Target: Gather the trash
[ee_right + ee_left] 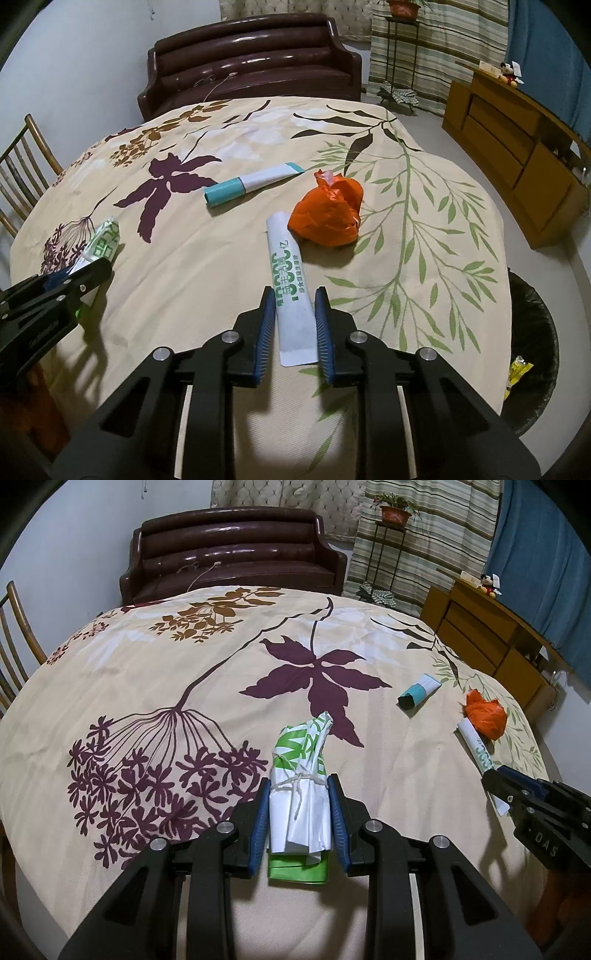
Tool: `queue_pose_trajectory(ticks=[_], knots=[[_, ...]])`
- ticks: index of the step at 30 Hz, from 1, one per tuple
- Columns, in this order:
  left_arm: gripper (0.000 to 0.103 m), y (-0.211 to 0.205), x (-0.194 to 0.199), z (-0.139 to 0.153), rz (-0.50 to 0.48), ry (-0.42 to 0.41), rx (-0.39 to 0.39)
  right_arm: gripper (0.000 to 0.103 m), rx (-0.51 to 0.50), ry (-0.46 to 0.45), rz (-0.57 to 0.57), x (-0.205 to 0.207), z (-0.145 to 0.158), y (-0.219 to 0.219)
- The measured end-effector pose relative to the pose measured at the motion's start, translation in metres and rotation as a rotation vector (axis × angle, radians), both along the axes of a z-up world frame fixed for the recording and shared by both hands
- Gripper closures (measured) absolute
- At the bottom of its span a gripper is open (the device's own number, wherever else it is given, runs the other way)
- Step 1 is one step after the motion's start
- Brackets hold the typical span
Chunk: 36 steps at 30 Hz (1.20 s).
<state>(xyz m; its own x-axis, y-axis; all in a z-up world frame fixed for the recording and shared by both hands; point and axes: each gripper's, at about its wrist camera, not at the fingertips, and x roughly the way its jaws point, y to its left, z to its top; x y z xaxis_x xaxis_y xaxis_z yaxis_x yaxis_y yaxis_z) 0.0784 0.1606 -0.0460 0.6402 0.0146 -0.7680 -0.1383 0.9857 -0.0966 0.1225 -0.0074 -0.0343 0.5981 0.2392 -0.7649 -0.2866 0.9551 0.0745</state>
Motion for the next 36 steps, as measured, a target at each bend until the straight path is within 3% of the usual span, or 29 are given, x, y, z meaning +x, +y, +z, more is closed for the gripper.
queue_pose_trajectory(ticks=[19, 36], knots=[[0.072, 0.003, -0.009, 0.006, -0.002, -0.021, -0.008, 0.083, 0.027, -0.034, -0.003, -0.024, 0.010, 0.002], [0.072, -0.039, -0.038, 0.028, -0.079, -0.103, -0.011, 0.083, 0.045, -0.109, -0.078, -0.057, 0.032, -0.032]])
